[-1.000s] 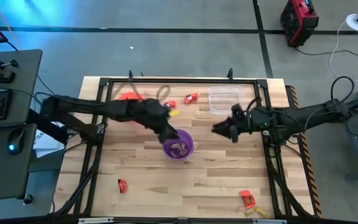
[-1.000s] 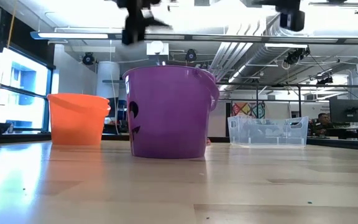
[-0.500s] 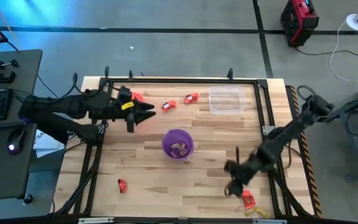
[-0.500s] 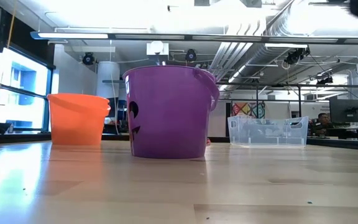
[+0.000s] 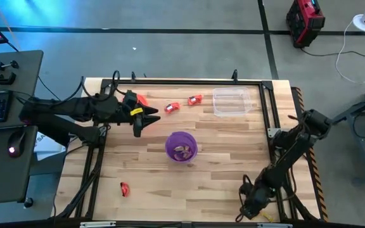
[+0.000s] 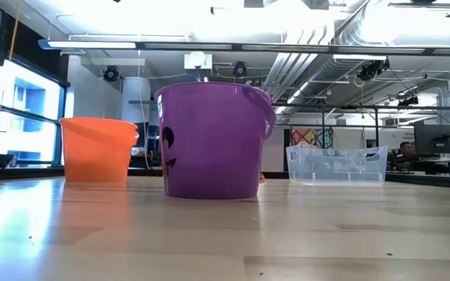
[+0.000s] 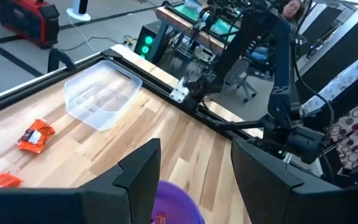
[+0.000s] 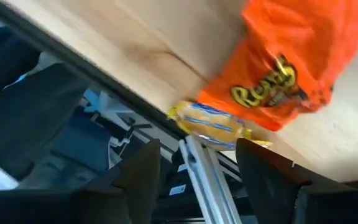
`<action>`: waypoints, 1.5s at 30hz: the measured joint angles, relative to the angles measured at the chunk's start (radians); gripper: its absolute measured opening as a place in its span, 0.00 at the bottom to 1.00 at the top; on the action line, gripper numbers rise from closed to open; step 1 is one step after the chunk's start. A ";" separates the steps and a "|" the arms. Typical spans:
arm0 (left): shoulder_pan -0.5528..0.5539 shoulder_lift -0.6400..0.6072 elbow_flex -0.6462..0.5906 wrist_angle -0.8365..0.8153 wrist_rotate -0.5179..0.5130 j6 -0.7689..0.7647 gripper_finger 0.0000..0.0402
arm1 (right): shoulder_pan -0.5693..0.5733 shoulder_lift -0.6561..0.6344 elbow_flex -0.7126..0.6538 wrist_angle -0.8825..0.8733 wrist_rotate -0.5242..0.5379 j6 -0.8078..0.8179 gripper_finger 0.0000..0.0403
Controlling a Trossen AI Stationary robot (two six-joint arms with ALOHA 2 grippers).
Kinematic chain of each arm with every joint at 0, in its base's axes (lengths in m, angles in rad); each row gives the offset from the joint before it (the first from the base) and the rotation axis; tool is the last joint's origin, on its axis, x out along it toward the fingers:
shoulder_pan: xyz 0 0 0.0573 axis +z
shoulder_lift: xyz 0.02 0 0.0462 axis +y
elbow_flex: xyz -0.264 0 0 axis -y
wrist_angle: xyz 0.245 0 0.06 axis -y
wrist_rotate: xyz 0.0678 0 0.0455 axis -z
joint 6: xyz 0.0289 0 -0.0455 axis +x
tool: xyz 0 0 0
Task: Sort candy by brand, put in halloween buckets
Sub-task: Put the yellow candy into the purple bucket
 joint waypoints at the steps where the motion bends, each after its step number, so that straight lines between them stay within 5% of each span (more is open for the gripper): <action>1: 0.000 0.001 0.000 0.000 0.000 0.000 0.46 | 0.008 0.007 0.000 0.001 0.000 0.022 0.51; 16: 0.000 0.005 0.000 0.002 0.000 -0.002 0.46 | 0.039 0.088 0.000 -0.027 -0.007 0.164 0.48; 26: 0.000 0.005 0.000 0.003 -0.001 -0.001 0.46 | 0.039 0.094 0.001 -0.032 -0.031 0.153 0.12; 29: 0.000 0.005 0.000 0.003 -0.005 0.000 0.46 | 0.039 0.068 0.000 -0.032 -0.026 0.134 0.02; 45: 0.000 0.004 0.000 0.004 -0.006 0.001 0.46 | -0.003 -0.230 0.000 -0.131 0.000 0.006 0.00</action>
